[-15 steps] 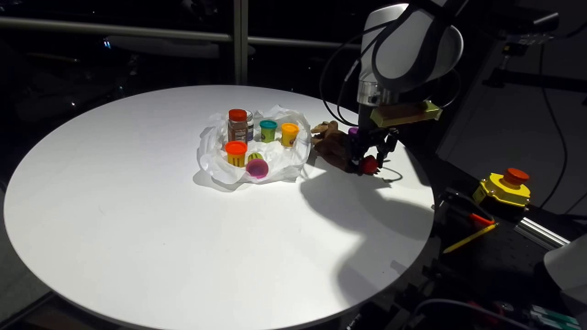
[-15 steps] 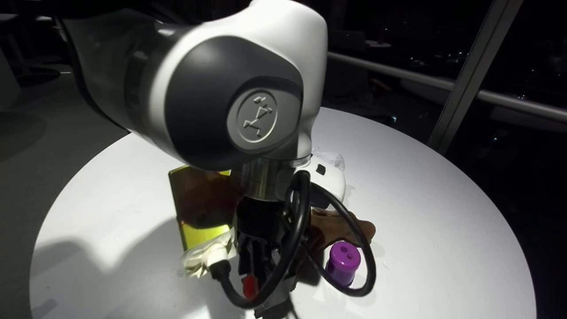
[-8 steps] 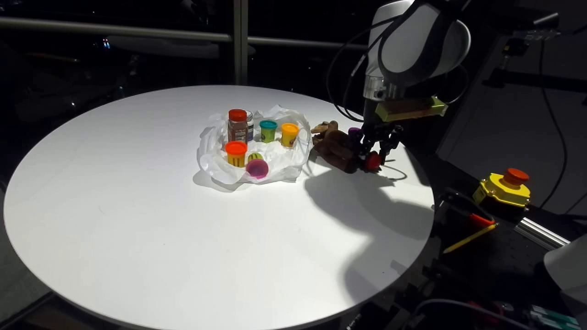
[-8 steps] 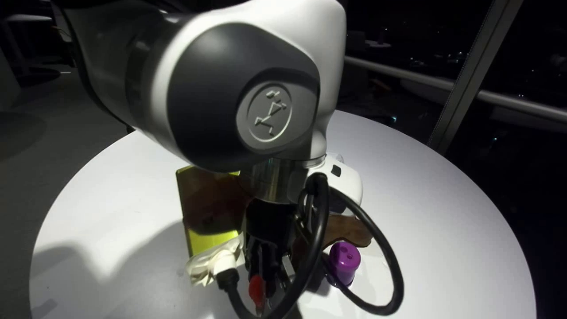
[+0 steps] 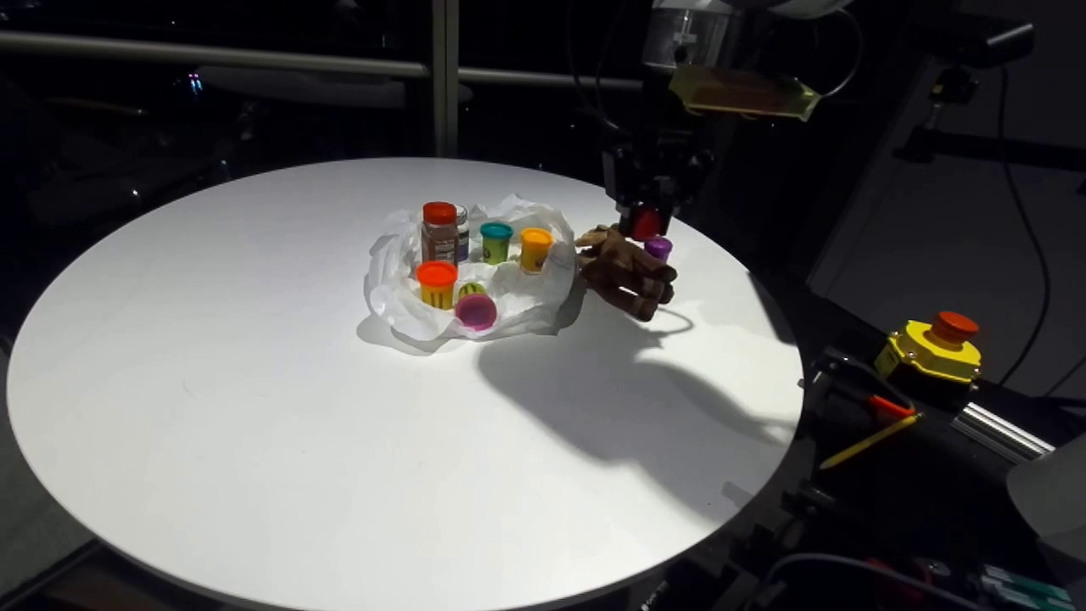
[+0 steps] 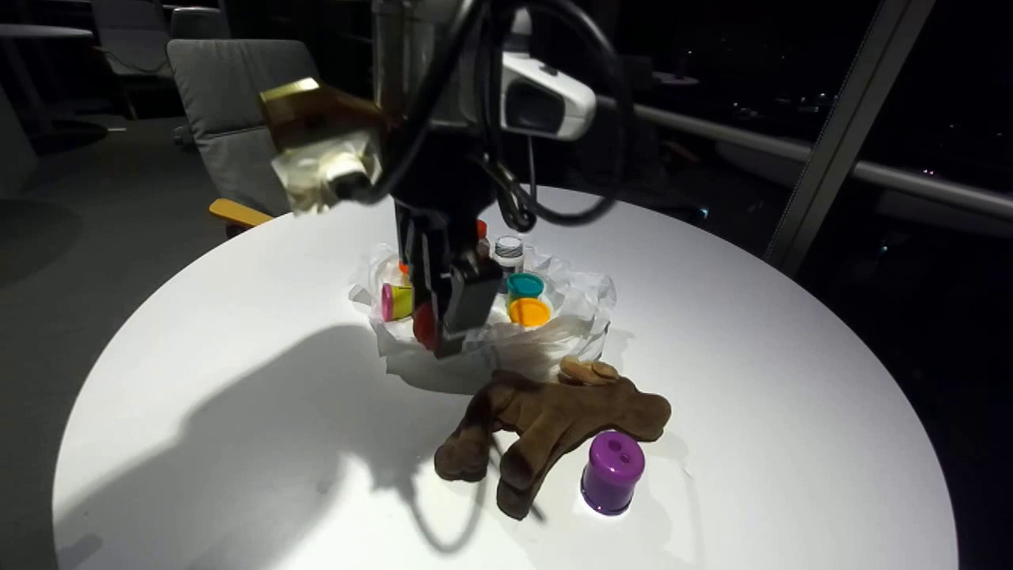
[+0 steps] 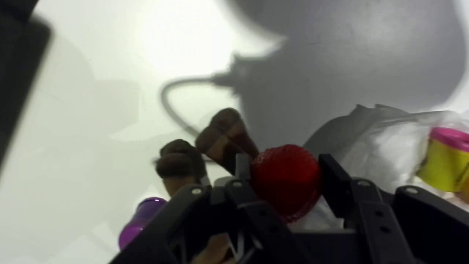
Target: Pick up all the objects surrounding the white plate and arrange them on the plate
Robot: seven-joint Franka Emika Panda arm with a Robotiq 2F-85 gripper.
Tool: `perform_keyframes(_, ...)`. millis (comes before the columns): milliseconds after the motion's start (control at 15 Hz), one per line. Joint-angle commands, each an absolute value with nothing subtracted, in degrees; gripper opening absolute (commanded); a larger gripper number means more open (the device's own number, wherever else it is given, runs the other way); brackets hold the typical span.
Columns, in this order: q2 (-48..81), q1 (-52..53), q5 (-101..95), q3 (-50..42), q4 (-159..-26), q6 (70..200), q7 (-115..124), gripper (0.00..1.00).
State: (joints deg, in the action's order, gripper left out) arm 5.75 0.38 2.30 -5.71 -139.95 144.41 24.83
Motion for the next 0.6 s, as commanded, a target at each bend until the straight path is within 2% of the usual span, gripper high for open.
perform_keyframes(0,11.12,2.19,7.03,-1.43,-132.24,144.67,24.83,0.25)
perform_keyframes(533,27.76,2.73,14.81,1.56,-116.83,152.79,22.21,0.25)
